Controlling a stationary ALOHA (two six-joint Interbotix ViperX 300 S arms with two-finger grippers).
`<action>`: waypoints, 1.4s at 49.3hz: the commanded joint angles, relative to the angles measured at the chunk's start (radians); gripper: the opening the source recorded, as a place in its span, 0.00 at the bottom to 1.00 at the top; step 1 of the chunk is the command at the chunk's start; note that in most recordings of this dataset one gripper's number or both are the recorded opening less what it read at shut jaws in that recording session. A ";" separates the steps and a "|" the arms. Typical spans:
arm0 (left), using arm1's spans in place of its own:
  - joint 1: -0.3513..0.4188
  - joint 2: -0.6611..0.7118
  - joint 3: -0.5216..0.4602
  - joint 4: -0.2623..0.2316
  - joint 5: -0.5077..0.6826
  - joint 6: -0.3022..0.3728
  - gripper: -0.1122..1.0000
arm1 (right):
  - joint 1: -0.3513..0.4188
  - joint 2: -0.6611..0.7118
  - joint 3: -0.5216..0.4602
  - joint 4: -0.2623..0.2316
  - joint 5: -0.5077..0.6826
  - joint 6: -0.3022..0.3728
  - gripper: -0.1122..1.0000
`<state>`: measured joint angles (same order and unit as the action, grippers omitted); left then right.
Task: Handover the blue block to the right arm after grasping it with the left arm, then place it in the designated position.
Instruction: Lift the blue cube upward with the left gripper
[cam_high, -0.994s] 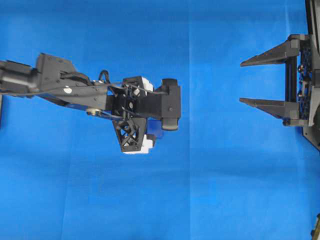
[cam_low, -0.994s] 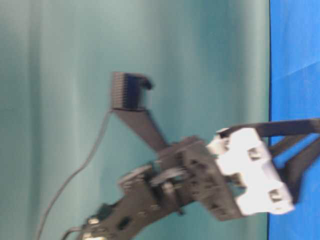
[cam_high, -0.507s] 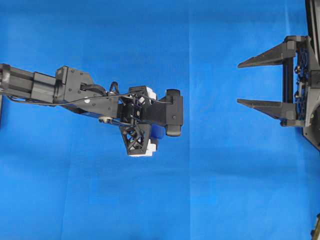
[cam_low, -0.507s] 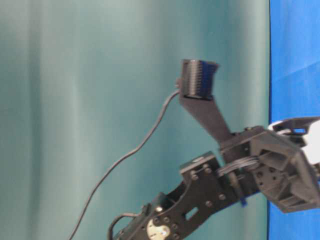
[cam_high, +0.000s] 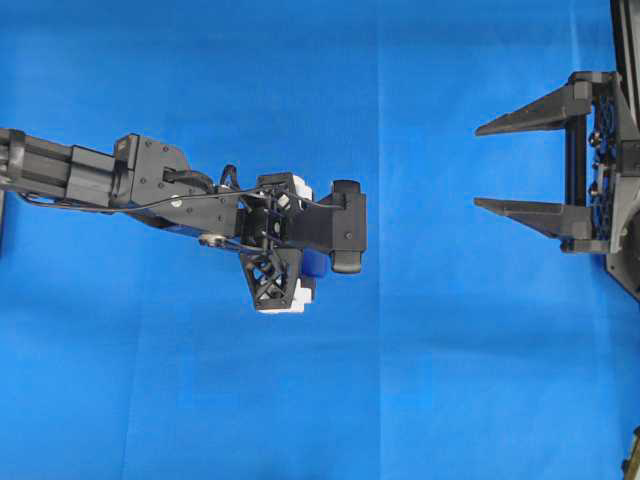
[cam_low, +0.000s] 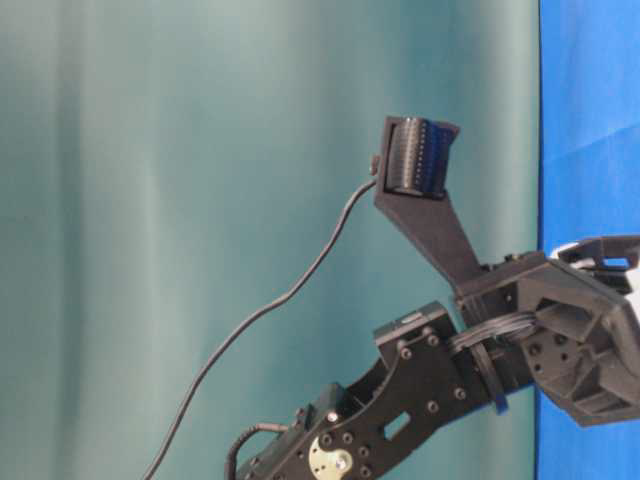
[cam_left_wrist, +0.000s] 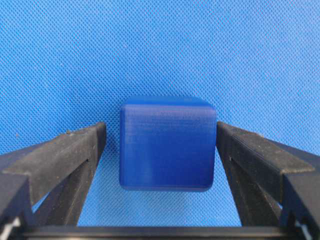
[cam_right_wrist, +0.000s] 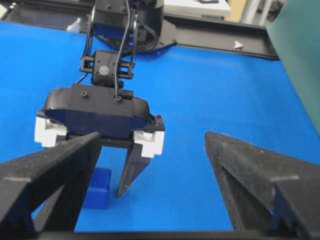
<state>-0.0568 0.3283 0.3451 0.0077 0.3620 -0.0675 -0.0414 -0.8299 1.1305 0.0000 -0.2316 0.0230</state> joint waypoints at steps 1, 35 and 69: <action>-0.003 -0.018 -0.012 0.002 -0.006 0.002 0.93 | -0.002 0.003 -0.020 -0.002 -0.009 0.002 0.98; -0.014 -0.018 -0.012 0.008 -0.006 0.000 0.54 | -0.002 0.012 -0.020 -0.002 -0.011 0.002 0.98; -0.015 -0.193 -0.067 0.008 0.161 0.005 0.54 | -0.002 0.012 -0.020 -0.002 -0.005 0.002 0.98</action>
<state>-0.0690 0.2056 0.3145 0.0138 0.4939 -0.0644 -0.0414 -0.8222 1.1305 0.0000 -0.2316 0.0245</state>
